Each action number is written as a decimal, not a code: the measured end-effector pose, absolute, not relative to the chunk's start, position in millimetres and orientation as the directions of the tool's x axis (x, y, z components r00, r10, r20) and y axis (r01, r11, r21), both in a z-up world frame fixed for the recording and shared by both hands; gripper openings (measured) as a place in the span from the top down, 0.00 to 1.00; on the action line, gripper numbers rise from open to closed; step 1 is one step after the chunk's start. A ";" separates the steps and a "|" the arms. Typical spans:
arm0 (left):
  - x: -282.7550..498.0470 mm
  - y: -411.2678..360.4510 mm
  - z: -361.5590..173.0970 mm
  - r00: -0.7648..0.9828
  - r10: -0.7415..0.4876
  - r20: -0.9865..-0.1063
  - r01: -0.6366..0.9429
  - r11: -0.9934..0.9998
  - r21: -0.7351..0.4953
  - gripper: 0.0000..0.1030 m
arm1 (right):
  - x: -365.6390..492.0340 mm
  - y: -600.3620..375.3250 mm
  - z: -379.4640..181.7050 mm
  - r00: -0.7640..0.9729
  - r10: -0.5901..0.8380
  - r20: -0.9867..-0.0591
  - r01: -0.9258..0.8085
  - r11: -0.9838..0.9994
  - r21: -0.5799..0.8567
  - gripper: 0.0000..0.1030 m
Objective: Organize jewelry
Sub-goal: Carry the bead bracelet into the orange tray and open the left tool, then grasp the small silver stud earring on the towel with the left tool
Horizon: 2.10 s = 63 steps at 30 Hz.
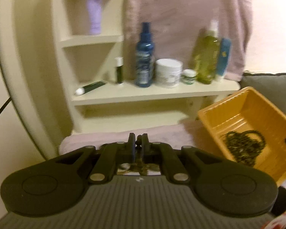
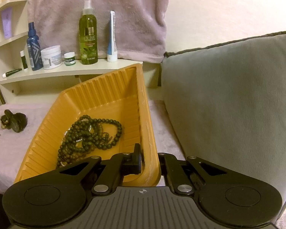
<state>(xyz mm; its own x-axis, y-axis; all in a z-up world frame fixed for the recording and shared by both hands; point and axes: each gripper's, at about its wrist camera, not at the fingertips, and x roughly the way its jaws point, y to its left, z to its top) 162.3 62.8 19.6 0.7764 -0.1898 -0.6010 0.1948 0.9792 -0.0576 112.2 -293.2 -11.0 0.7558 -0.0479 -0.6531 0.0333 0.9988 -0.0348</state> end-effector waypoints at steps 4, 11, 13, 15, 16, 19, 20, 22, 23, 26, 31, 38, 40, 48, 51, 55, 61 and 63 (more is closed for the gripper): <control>163.2 35.6 25.1 0.763 -0.252 -0.596 0.261 0.963 -0.073 0.95 | 111.8 -292.3 -10.1 0.759 -0.046 -0.649 0.032 0.999 -0.033 0.95; 161.9 -28.2 25.3 0.714 -0.375 -0.591 0.387 0.915 -0.114 0.95 | 109.9 -292.0 -8.8 0.764 -0.041 -0.644 0.029 0.999 -0.029 0.95; 160.8 -46.5 24.6 0.696 -0.407 -0.591 0.418 0.899 -0.127 0.95 | 109.6 -292.5 -8.6 0.764 -0.039 -0.644 0.029 0.999 -0.026 0.95; 160.0 -63.3 22.7 0.678 -0.433 -0.594 0.444 0.885 -0.138 0.95 | 109.4 -292.6 -8.2 0.765 -0.037 -0.643 0.029 0.999 -0.024 0.95; 159.6 -72.3 21.5 0.667 -0.448 -0.596 0.459 0.876 -0.144 0.95 | 109.5 -292.5 -7.9 0.765 -0.036 -0.643 0.028 0.999 -0.022 0.95; 159.2 -90.9 19.0 0.639 -0.478 -0.603 0.490 0.857 -0.161 0.95 | 110.2 -292.8 -7.5 0.765 -0.033 -0.644 0.028 0.999 -0.019 0.95; 158.8 -95.9 17.9 0.630 -0.487 -0.605 0.498 0.851 -0.166 0.95 | 110.2 -292.7 -7.2 0.765 -0.033 -0.643 0.028 0.999 -0.018 0.95; 158.0 -104.3 15.6 0.614 -0.500 -0.611 0.511 0.842 -0.175 0.95 | 110.1 -292.5 -6.9 0.766 -0.032 -0.642 0.028 0.999 -0.015 0.95; 157.6 -107.3 14.1 0.606 -0.506 -0.614 0.515 0.838 -0.182 0.95 | 110.0 -292.4 -6.9 0.766 -0.031 -0.642 0.028 0.999 -0.016 0.95; 157.0 -113.7 8.7 0.585 -0.514 -0.627 0.524 0.830 -0.191 0.95 | 110.0 -292.7 -7.3 0.766 -0.030 -0.643 0.028 1.000 -0.014 0.95; 157.4 -119.7 -1.7 0.558 -0.517 -0.649 0.526 0.825 -0.205 0.95 | 109.9 -292.5 -7.5 0.765 -0.031 -0.644 0.028 0.999 -0.014 0.95; 157.5 -118.6 -14.8 0.540 -0.503 -0.674 0.513 0.832 -0.210 0.95 | 110.2 -293.0 -6.8 0.764 -0.030 -0.644 0.028 1.000 -0.014 0.95; 158.2 -117.2 -17.3 0.537 -0.500 -0.680 0.508 0.835 -0.213 0.94 | 110.3 -293.0 -6.6 0.764 -0.030 -0.645 0.028 1.000 -0.013 0.95; 167.4 -90.7 -15.1 0.546 -0.508 -0.667 0.442 0.850 -0.286 0.82 | 110.2 -293.1 -6.8 0.764 -0.031 -0.645 0.028 0.999 -0.015 0.95; 170.9 -75.5 -10.9 0.563 -0.496 -0.661 0.417 0.861 -0.291 0.81 | 110.2 -293.3 -7.7 0.763 -0.031 -0.645 0.028 0.999 -0.014 0.95; 173.8 -52.0 -5.9 0.601 -0.457 -0.655 0.371 0.886 -0.277 0.80 | 110.0 -293.2 -7.9 0.763 -0.032 -0.645 0.028 0.999 -0.016 0.95; 173.3 -3.0 -4.9 0.686 -0.311 -0.658 0.253 0.950 -0.185 0.70 | 110.5 -293.7 -8.2 0.762 -0.033 -0.647 0.028 0.999 -0.018 0.95; 171.5 15.7 -8.5 0.709 -0.255 -0.657 0.202 0.967 -0.157 0.68 | 110.8 -294.4 -8.6 0.761 -0.033 -0.647 0.029 0.999 -0.017 0.95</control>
<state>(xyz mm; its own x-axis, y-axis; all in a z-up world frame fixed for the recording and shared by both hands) 171.5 15.7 -8.5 0.7091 -0.2550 -0.6574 0.2016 0.9667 -0.1575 110.8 -294.4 -8.6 0.7615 -0.0331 -0.6473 0.0290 0.9994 -0.0170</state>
